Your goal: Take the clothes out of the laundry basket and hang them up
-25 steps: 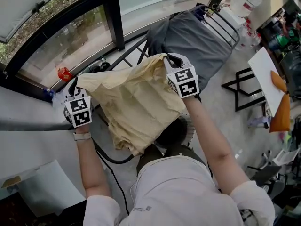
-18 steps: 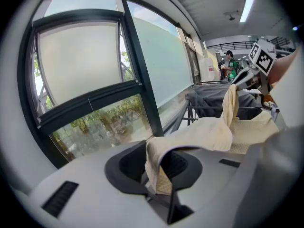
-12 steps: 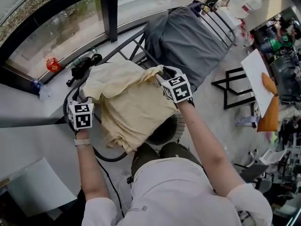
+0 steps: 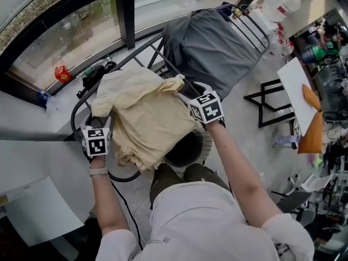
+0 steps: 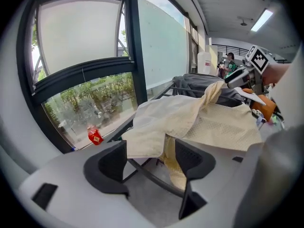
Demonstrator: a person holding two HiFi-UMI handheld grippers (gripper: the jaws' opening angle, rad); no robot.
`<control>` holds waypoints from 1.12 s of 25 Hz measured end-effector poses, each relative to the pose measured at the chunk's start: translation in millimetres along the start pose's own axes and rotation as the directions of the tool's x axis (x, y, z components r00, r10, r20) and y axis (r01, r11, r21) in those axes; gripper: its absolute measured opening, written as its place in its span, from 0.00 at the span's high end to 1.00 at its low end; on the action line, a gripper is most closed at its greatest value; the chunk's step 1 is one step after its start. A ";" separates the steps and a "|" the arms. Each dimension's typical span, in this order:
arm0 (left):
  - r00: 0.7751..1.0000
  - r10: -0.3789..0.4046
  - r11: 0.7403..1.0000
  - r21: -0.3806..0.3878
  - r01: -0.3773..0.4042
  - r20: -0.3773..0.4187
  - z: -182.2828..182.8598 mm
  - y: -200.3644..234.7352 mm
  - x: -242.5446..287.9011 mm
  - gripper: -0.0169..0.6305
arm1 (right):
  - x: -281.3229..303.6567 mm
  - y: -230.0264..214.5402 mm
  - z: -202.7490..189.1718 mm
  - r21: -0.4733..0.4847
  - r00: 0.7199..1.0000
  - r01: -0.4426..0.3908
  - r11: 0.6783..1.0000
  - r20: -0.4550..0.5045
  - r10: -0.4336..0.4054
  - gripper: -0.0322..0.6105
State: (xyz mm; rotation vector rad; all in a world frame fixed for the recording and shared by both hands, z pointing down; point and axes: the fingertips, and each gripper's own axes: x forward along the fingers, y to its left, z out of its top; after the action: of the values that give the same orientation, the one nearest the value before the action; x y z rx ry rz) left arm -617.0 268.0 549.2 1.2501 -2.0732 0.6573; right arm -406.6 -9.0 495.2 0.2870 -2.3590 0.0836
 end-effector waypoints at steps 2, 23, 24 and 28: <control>1.000 -0.010 1.000 0.000 0.010 0.026 4.1 -14.2 -9.1 0.51 | -14.1 -1.7 -1.1 0.007 0.999 -0.004 1.000 0.040 0.004 0.52; 0.807 -0.433 0.901 0.231 0.368 0.401 184.4 -345.7 -115.2 0.51 | -292.5 -106.6 -60.1 0.147 0.840 0.103 0.984 0.517 -0.165 0.58; 0.787 -0.459 0.888 0.253 0.385 0.411 192.9 -363.5 -120.4 0.51 | -305.3 -111.6 -67.9 0.163 0.832 0.117 0.980 0.523 -0.186 0.58; 0.709 -0.551 0.834 0.332 0.442 0.440 221.9 -425.3 -137.9 0.51 | -352.1 -126.6 -96.5 0.228 0.795 0.167 0.959 0.545 -0.268 0.60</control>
State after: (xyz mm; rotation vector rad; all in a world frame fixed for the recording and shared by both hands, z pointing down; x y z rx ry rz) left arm -241.5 15.2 338.9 2.2131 -1.9356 0.2870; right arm -66.5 -54.3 317.5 0.7609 -2.9002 0.0962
